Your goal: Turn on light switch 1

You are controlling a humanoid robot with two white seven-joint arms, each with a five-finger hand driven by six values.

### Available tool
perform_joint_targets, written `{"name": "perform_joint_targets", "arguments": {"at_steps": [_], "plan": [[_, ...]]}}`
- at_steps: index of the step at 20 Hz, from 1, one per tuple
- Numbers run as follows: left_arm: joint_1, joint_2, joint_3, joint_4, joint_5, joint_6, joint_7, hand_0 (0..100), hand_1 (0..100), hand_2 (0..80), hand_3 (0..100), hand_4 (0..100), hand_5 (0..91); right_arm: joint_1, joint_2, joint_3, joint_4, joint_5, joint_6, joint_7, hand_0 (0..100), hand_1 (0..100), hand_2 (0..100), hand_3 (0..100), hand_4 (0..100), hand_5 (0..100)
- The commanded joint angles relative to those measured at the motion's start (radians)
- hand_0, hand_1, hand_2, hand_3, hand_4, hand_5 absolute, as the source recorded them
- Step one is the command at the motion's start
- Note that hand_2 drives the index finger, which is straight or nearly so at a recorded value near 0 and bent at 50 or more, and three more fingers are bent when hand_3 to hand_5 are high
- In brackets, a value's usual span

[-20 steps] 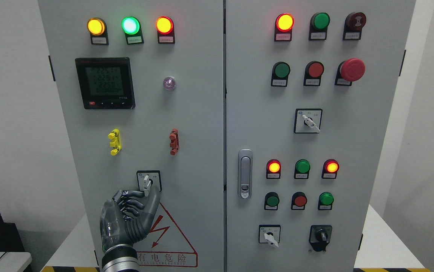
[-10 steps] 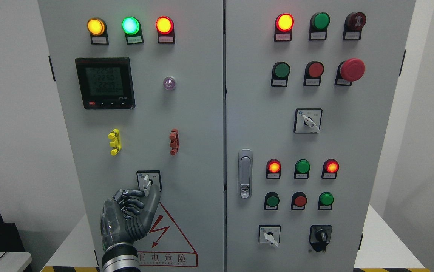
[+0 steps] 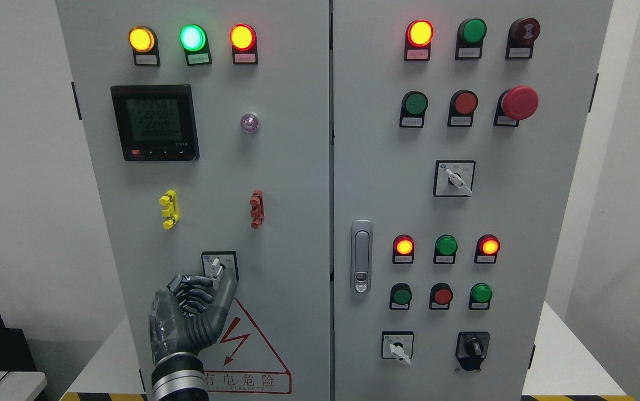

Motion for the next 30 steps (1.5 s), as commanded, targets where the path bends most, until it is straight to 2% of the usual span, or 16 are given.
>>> {"name": "perform_joint_targets", "arguments": {"at_steps": [1,30], "plan": [[-0.004,-0.002,0.001,0.003,0.002,0.003,0.000,11,52,56.5,82,84,80.3,0.000,0.000,0.020,0.000,-0.026,0.000,0.001,12,39,0,0,0,0],[-0.024,-0.002,-0.001,0.006,0.005,0.040,0.002,18,45,59.5,85,85,81.2,0.000,0.000,0.020,0.000,-0.026,0.000,0.001,12,39,0,0,0,0]]}}
